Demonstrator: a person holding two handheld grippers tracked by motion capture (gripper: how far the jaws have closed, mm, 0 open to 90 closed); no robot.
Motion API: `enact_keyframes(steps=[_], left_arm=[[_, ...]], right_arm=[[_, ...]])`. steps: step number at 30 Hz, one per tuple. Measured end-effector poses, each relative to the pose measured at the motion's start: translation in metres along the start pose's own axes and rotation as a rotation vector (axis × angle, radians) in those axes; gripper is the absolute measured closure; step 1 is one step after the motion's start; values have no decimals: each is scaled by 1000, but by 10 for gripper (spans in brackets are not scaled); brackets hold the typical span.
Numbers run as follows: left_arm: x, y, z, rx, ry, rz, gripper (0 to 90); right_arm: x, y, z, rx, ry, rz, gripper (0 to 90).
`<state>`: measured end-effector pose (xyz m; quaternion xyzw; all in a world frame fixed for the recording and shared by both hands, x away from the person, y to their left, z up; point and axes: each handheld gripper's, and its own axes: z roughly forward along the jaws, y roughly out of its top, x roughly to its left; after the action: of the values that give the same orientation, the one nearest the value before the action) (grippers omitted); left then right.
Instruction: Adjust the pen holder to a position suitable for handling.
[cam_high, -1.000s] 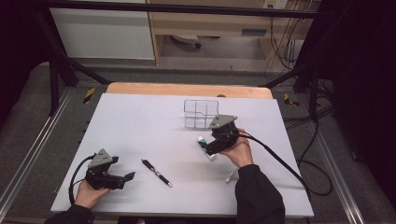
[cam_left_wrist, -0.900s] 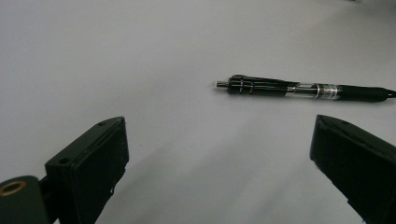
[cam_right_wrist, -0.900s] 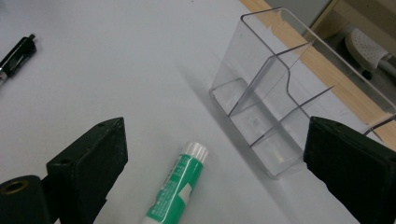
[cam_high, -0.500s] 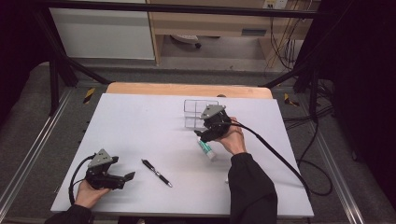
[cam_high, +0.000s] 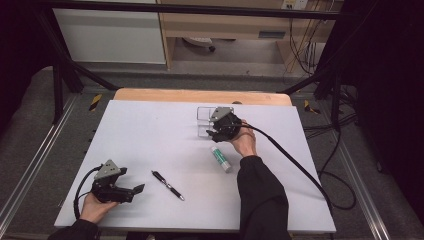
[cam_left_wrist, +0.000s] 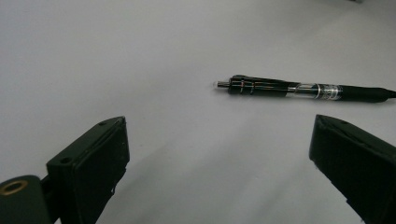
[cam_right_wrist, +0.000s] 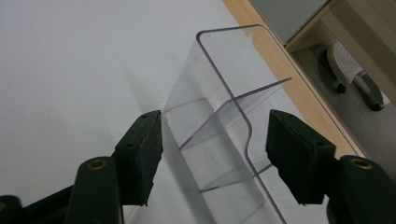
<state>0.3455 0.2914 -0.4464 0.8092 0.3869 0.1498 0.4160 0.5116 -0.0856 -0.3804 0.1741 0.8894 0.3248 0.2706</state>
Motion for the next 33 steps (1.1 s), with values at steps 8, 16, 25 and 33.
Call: enact_keyframes(steps=[8,16,25,33], left_arm=[[0,0,0,1,-2,1,49],[0,0,0,0,-3,-1,50],[0,0,1,4,-3,3,51],[0,0,1,5,-4,5,53]], right_arm=[[-1,-2,14,31,7,-52,511],[-1,-3,13,46,3,-95,617],[8,-2,2,64,38,-203,762],[11,-3,-2,69,63,-273,831]])
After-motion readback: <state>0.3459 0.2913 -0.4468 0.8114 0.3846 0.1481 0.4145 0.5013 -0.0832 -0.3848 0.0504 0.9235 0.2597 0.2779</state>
